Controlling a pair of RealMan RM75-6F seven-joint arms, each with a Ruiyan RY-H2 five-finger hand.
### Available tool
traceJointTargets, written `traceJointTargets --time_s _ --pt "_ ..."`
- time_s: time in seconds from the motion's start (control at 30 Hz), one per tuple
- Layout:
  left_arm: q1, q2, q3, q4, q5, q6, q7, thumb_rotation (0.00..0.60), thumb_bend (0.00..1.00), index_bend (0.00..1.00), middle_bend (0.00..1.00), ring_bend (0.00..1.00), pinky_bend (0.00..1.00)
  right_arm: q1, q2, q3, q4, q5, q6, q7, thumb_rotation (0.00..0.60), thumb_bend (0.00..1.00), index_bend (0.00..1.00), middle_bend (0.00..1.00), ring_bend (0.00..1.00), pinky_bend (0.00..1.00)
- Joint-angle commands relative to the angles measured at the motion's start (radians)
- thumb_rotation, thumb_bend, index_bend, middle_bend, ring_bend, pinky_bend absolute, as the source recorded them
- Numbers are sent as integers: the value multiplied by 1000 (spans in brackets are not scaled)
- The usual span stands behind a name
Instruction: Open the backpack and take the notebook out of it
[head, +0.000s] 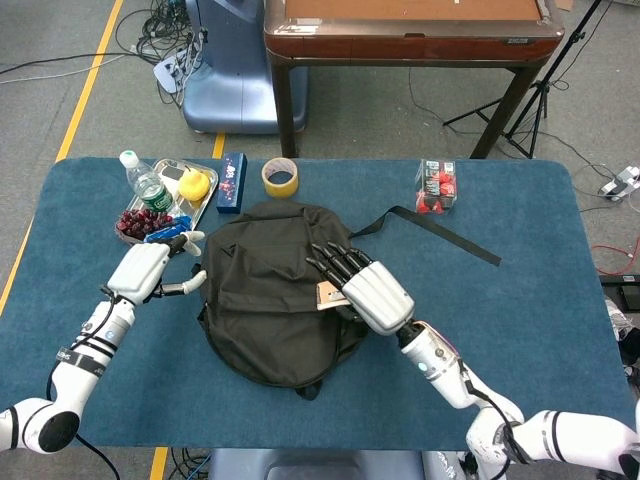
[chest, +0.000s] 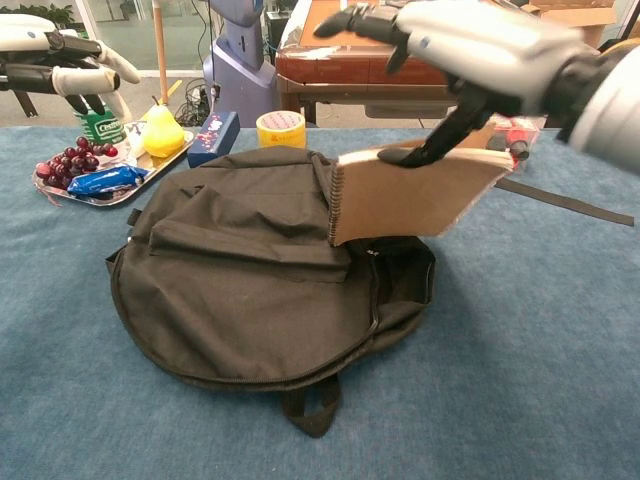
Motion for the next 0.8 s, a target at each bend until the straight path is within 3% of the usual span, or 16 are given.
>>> traceJointTargets --time_s 0.03,0.17,0.43,0.5,0.6,0.63,0.67,0.8 --pt "2 8 0 -7 -9 -1 6 182 219 171 318 270 224 -43 87 -15 -84 -44 49 73 600 262 0 3 45 234" --pt "7 19 1 -15 -18 0 11 175 218 168 311 267 222 -76 158 -22 -130 -84 93 130 600 262 0 28 45 234" --pt "21 47 5 -39 -28 2 10 180 218 171 307 264 222 -149 274 -58 -147 -117 146 112 600 262 0 100 64 241" --pt "24 56 9 -46 -32 3 20 234 218 182 306 264 222 -173 298 -72 -144 -119 160 94 600 262 20 158 104 267" --pt "41 53 14 -48 -14 40 29 523 218 216 306 264 221 -215 337 -99 -136 -118 181 65 600 266 158 290 225 357" --pt "52 45 19 -43 1 68 39 575 218 225 306 264 221 -232 352 -111 -132 -118 188 66 600 273 204 324 266 397" --pt "61 39 23 -37 14 89 47 600 218 235 306 265 220 -245 364 -120 -128 -115 193 67 600 280 241 346 292 424" --pt "102 19 47 -8 61 163 68 600 218 251 306 265 217 -305 410 -154 -113 -101 219 66 600 302 383 399 338 458"
